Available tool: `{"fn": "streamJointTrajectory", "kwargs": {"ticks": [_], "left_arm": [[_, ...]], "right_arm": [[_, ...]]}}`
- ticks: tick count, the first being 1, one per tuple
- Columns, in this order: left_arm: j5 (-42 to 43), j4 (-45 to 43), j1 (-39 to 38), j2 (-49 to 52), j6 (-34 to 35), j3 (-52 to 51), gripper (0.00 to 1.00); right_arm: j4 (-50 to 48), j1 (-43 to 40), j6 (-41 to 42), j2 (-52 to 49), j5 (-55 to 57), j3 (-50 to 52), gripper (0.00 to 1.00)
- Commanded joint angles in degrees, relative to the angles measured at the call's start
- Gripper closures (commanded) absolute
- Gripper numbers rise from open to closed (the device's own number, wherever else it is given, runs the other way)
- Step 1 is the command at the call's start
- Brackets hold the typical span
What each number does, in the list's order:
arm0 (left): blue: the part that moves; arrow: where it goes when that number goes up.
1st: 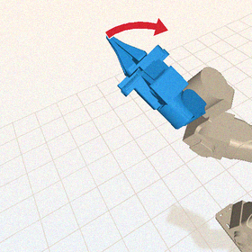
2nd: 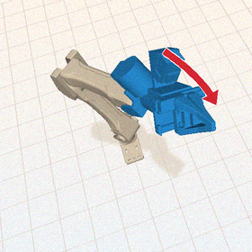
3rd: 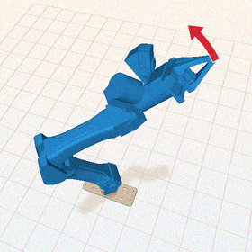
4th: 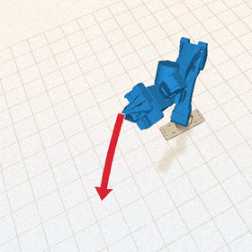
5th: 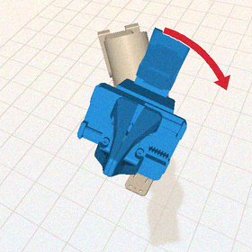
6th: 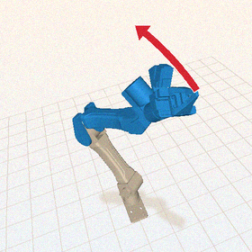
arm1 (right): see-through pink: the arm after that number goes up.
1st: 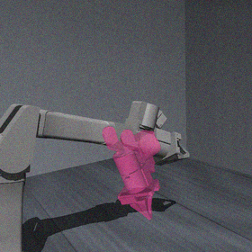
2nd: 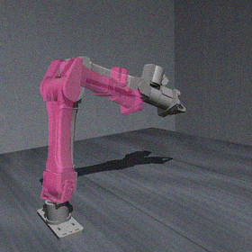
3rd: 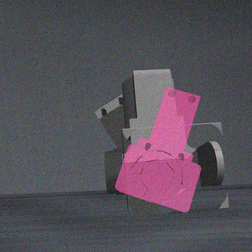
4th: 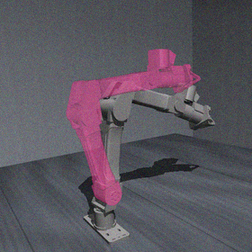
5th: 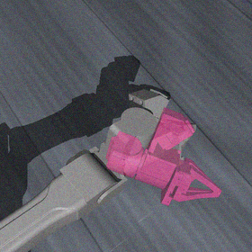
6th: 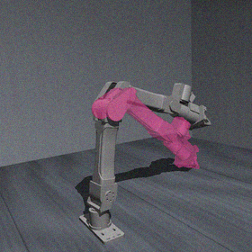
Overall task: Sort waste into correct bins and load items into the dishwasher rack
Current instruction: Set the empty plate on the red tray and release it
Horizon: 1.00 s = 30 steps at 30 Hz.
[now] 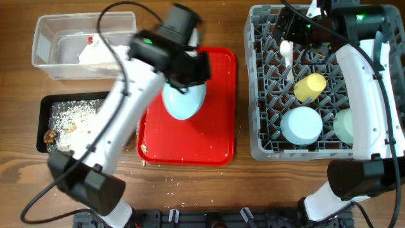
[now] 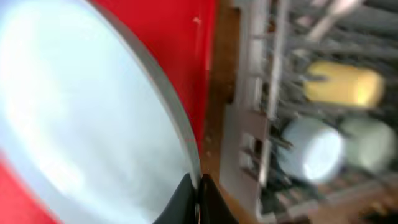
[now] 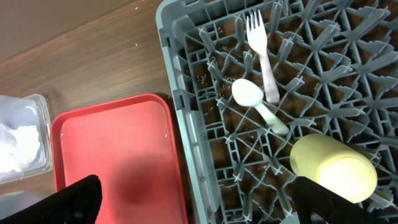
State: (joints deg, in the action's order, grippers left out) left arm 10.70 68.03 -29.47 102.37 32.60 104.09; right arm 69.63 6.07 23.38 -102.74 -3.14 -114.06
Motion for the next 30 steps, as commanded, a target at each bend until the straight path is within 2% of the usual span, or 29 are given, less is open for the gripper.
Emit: {"fn": "streamJointTrajectory", "kwargs": {"ticks": [1,6,8,9,10,11,12,15,17,20,22,27,28,29,30], "left_arm": [[-18.73,-1.66,-5.01,5.51,10.32,0.04,0.96],[-16.48,-1.90,-6.27,15.08,11.39,0.04,0.94],[-13.25,-2.54,-6.27,16.55,11.37,0.04,0.71],[-11.76,-2.49,-6.27,16.63,11.34,0.04,0.62],[-11.76,-2.19,-6.27,16.44,11.34,0.04,0.58],[-11.76,-1.75,-6.27,16.04,11.37,0.07,0.57],[-11.80,-1.29,-6.10,15.58,11.34,0.13,0.61],[-11.85,0.76,-3.80,12.31,11.37,1.66,0.64],[-12.11,2.08,-1.07,8.92,11.37,2.67,0.59],[-12.90,3.72,5.07,3.08,11.39,2.71,0.31],[-12.87,5.77,11.17,-0.63,11.39,2.71,0.02],[-12.90,10.40,21.55,-2.95,11.37,2.71,0.00],[-12.90,11.39,23.39,-2.89,11.37,2.69,0.00],[-12.90,12.04,24.65,-2.82,11.37,2.69,0.00],[-12.96,12.68,26.18,-2.82,11.34,2.69,0.00]], "right_arm": [[-0.13,-0.15,0.76,-0.02,0.59,-0.68,0.00],[-0.13,-0.15,0.76,-0.02,0.59,-0.68,0.00],[-0.15,-0.15,0.81,-0.02,0.59,-0.68,0.00],[-1.20,-0.15,2.21,-0.02,0.55,-0.68,0.00],[-2.99,-0.15,6.21,-0.02,0.48,-0.68,0.00],[-3.28,-0.15,9.81,-0.02,-0.39,-0.68,0.00],[-2.80,-0.15,13.42,-0.02,-2.10,-0.68,0.00],[-1.42,-0.15,14.10,-0.02,-9.05,-0.68,0.00],[-1.36,-0.02,13.97,-0.02,-12.13,-0.68,0.00],[-1.40,1.66,12.35,-0.17,-13.44,-0.61,0.00],[-1.42,4.42,8.66,-0.72,-13.42,-0.17,0.02],[-4.35,13.60,-0.72,-5.01,-12.68,4.35,0.07],[-5.40,15.74,-0.66,-6.62,-11.72,5.99,0.06],[-6.27,17.40,-0.28,-8.15,-11.28,7.32,0.00],[-7.19,19.19,0.66,-10.29,-11.26,8.66,0.00]]}}
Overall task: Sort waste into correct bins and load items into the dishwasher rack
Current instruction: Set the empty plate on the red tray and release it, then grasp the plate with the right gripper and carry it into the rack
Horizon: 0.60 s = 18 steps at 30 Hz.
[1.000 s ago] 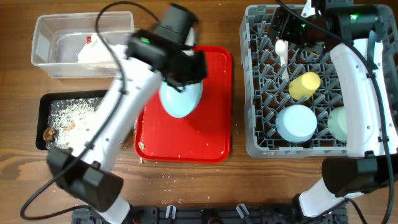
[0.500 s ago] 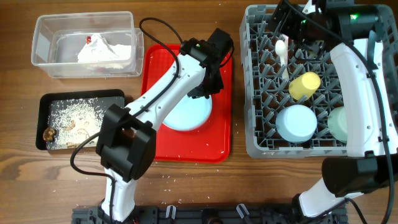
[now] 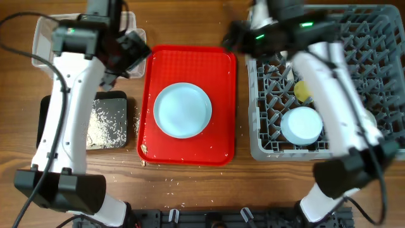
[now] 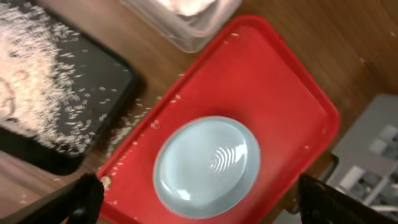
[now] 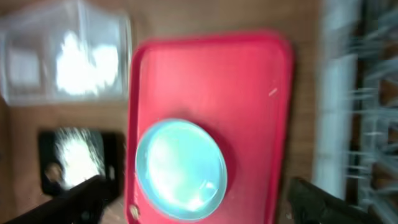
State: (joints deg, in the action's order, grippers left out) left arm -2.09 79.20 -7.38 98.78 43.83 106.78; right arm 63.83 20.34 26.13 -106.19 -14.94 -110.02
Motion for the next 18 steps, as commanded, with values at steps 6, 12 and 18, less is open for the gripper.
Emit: {"fn": "streamJointTrajectory", "kwargs": {"ticks": [6,12,18], "left_arm": [[-2.49,1.64,9.25,0.76,-0.07,0.00,0.00],[-2.49,1.62,9.75,0.76,-0.07,0.00,0.00],[-2.47,1.64,9.75,0.76,-0.07,0.00,0.00]], "right_arm": [[-1.40,11.04,-1.51,-18.80,1.25,5.49,0.20],[0.68,11.58,-1.46,-26.45,4.61,5.64,0.40],[0.22,11.63,-1.25,-28.59,4.52,8.11,0.96]]}}
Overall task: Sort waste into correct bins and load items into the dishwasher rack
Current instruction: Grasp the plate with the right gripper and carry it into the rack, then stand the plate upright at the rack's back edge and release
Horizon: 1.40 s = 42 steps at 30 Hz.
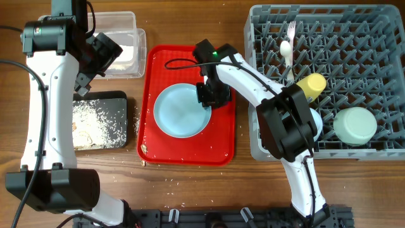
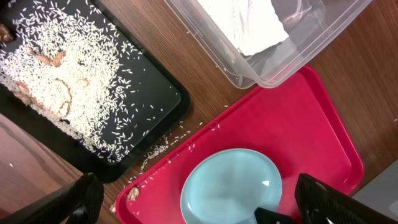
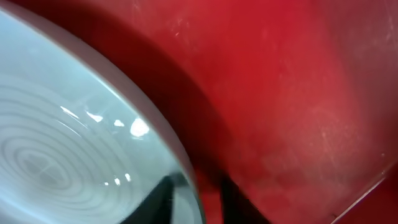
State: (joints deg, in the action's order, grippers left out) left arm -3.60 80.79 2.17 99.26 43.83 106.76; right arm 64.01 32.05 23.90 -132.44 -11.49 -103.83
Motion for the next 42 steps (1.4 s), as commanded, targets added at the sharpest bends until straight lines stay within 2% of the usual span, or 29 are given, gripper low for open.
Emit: {"fn": "streamJointTrajectory", "kwargs": {"ticks": [1,8,17,21,29,37,42], "left_arm": [[-0.98,0.04,0.20,0.28,-0.04,0.02,0.00],[-0.98,0.04,0.20,0.28,-0.07,0.02,0.00],[-0.98,0.04,0.20,0.28,-0.07,0.02,0.00],[-0.98,0.04,0.20,0.28,-0.07,0.02,0.00],[-0.98,0.04,0.20,0.28,-0.07,0.02,0.00],[-0.98,0.04,0.20,0.28,-0.07,0.02,0.00],[-0.98,0.04,0.20,0.28,-0.07,0.02,0.00]], "right_arm": [[0.13,-0.09,2.27,-2.05,1.11,1.75,0.96],[2.32,-3.39,3.28,4.55,2.78,-0.76,0.96],[3.15,-17.00,3.45,25.77,14.62,-0.96,0.96],[4.44,-21.92,9.05,30.77,26.18,-0.94,0.96],[5.22,-21.90,22.80,30.53,47.41,2.99,0.96],[-3.61,-20.87,24.22,30.51,50.66,11.17,0.96],[-5.77,-18.27,24.04,30.51,50.71,12.07,0.96]]}}
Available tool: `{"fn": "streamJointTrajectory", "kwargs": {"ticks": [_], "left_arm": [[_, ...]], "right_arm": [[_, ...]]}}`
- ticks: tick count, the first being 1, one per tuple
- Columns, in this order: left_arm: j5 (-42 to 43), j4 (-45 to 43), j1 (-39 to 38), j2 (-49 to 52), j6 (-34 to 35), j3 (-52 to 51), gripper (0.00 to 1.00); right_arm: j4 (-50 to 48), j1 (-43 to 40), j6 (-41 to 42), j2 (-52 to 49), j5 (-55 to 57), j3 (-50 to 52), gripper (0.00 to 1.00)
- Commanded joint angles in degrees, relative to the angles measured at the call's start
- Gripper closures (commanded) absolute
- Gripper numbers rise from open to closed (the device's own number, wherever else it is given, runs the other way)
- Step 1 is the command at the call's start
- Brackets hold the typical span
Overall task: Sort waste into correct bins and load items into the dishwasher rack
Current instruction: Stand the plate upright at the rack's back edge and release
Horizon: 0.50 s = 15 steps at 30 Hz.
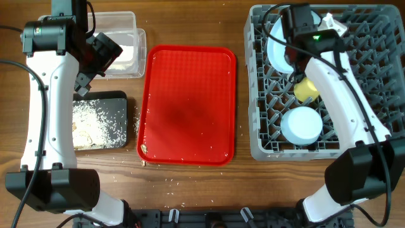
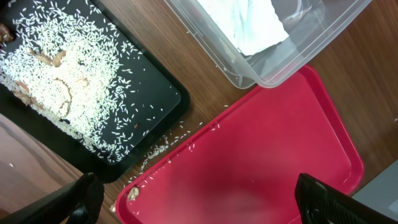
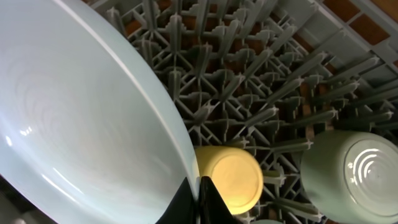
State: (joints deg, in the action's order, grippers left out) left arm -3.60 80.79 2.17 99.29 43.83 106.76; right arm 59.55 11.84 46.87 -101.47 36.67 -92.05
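Note:
My right gripper (image 3: 198, 198) is shut on the rim of a light blue plate (image 3: 81, 124). It holds the plate (image 1: 278, 45) on edge over the back left part of the grey dishwasher rack (image 1: 259, 126). In the rack are a yellow cup (image 1: 307, 88), a blue bowl (image 1: 302, 125) and a green bowl (image 3: 351, 168). My left gripper (image 2: 199, 199) hangs open and empty above the red tray (image 1: 188, 104), near that tray's back left corner. The red tray holds only a few crumbs.
A clear bin (image 1: 123, 60) with white tissue stands at the back left. A black tray (image 1: 101, 120) scattered with rice lies in front of it. Loose rice grains dot the wood between the black tray and the red tray.
The plate has left the red tray and is now on edge over the rack, held by my right gripper. My left arm has not moved.
First my left gripper held the plate tilted over the red tray while my right hung over the rack. Then the plate lay flat on the tray, with my left gripper open near the clear bin. My right gripper closed on its rim, and now holds it at the rack.

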Motion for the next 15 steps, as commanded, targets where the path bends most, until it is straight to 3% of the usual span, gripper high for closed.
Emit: {"fn": "streamJointTrajectory", "kwargs": {"ticks": [1,15], "left_arm": [[-0.98,0.02,0.20,0.26,-0.07,0.02,0.00],[-0.98,0.02,0.20,0.26,-0.07,0.02,0.00]], "right_arm": [[-2.14,2.56,0.44,-0.46,2.58,0.28,0.96],[-5.97,3.32,-1.92,-2.34,7.58,0.59,0.96]]}}
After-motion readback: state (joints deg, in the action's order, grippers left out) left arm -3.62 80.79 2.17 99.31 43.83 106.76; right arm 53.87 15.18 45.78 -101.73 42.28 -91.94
